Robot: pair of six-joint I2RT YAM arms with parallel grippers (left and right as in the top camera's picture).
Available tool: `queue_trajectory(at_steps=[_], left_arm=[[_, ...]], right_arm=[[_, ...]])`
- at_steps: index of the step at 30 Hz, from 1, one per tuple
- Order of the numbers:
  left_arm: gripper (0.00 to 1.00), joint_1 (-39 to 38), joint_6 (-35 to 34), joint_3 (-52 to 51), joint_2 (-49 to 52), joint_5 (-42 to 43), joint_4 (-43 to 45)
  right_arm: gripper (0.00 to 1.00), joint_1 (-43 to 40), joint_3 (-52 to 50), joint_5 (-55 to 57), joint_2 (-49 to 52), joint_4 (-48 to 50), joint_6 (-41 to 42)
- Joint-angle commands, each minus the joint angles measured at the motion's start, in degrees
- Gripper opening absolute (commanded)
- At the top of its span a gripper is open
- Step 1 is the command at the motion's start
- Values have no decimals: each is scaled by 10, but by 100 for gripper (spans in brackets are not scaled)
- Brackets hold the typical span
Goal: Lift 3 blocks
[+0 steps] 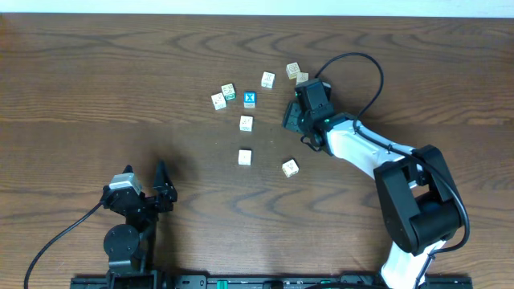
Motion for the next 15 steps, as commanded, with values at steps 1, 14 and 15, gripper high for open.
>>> queue_trajectory(at_steps=[1,14,15], left_arm=[[74,0,-5,-6,-5,-2,-25],[73,0,-5,-6,-5,-2,-25],[74,0,-5,-6,-5,-2,-25]], right_arm=[[60,5,0,28,5,-12,-30],[50,5,0,63,5,-12,-90],[49,5,0,63,5,-11,-98]])
